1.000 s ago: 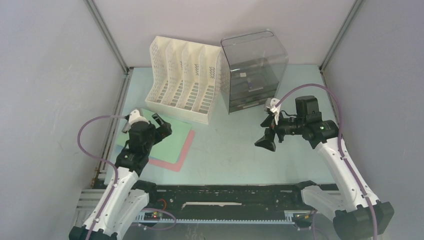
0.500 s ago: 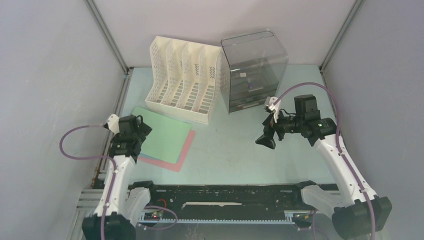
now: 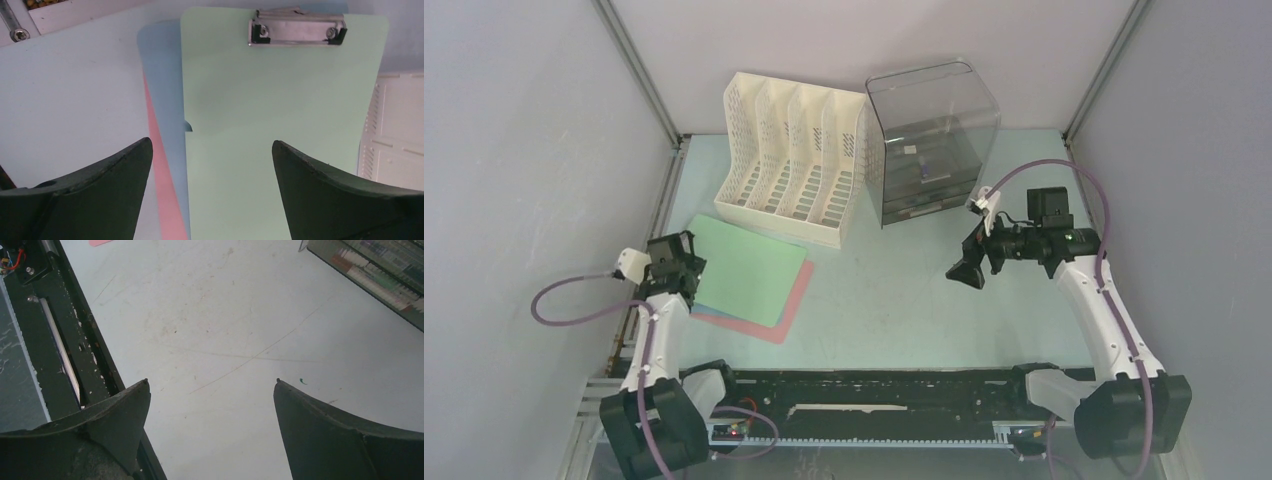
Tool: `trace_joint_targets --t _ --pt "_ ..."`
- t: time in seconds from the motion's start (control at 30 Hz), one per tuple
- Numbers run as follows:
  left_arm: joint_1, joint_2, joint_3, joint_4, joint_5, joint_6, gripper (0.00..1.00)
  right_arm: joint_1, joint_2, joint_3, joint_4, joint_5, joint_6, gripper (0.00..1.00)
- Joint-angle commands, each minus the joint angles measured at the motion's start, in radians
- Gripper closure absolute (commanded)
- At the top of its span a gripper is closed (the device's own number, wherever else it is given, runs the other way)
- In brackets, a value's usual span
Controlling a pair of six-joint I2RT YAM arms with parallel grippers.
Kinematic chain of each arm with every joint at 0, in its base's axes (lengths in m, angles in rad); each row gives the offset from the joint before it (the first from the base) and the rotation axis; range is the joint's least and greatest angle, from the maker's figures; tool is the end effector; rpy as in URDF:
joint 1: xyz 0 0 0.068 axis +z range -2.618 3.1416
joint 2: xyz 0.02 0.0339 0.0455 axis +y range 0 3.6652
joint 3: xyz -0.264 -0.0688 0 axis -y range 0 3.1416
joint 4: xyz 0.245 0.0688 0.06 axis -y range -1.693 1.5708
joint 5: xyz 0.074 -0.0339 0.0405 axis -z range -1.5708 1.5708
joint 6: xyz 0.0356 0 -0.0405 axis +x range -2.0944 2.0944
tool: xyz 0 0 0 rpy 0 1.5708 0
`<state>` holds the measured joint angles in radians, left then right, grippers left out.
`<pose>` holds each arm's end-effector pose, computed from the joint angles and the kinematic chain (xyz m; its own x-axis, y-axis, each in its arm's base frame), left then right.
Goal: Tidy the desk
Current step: Pick up the folder from the center of the board.
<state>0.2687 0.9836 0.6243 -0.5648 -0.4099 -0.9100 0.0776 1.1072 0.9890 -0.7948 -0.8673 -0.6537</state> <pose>0.1779 0.0637 0.2182 -0.0972 -0.7778 -0.6209 -0.8990 0.3363 -0.2805 0.2089 0.0435 0.3035 -0.3131 -0.4189 -0.8523 -0.8886 0.4460 0.1073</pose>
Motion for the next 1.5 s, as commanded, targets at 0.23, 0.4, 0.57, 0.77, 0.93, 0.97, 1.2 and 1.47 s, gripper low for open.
trace_joint_targets --t 0.23,0.4,0.57,0.77,0.93,0.97,1.2,1.47 --pt "0.147 -0.042 -0.145 0.323 0.132 0.065 0.01 -0.018 0.031 -0.002 -0.012 -0.051 -0.040 0.00" --pt "0.215 0.013 -0.145 0.380 0.222 0.067 0.01 -0.018 0.033 -0.001 -0.015 -0.055 -0.043 0.00" --pt "0.271 0.035 -0.177 0.463 0.285 0.061 0.01 -0.018 0.038 -0.002 -0.021 -0.064 -0.049 0.00" --pt "0.319 0.055 -0.235 0.604 0.369 0.037 0.02 -0.021 0.049 -0.001 -0.024 -0.065 -0.054 0.00" --pt "0.329 0.092 -0.231 0.606 0.395 0.022 0.02 -0.027 0.044 -0.001 -0.027 -0.071 -0.057 0.00" --pt "0.332 0.102 -0.230 0.604 0.398 0.016 0.02 -0.029 0.045 -0.002 -0.028 -0.072 -0.057 0.00" --pt "0.341 0.166 -0.262 0.658 0.438 -0.011 0.04 -0.030 0.047 -0.001 -0.033 -0.079 -0.062 0.00" --pt "0.355 0.206 -0.291 0.737 0.512 -0.018 0.19 -0.032 0.046 -0.001 -0.033 -0.079 -0.066 0.00"
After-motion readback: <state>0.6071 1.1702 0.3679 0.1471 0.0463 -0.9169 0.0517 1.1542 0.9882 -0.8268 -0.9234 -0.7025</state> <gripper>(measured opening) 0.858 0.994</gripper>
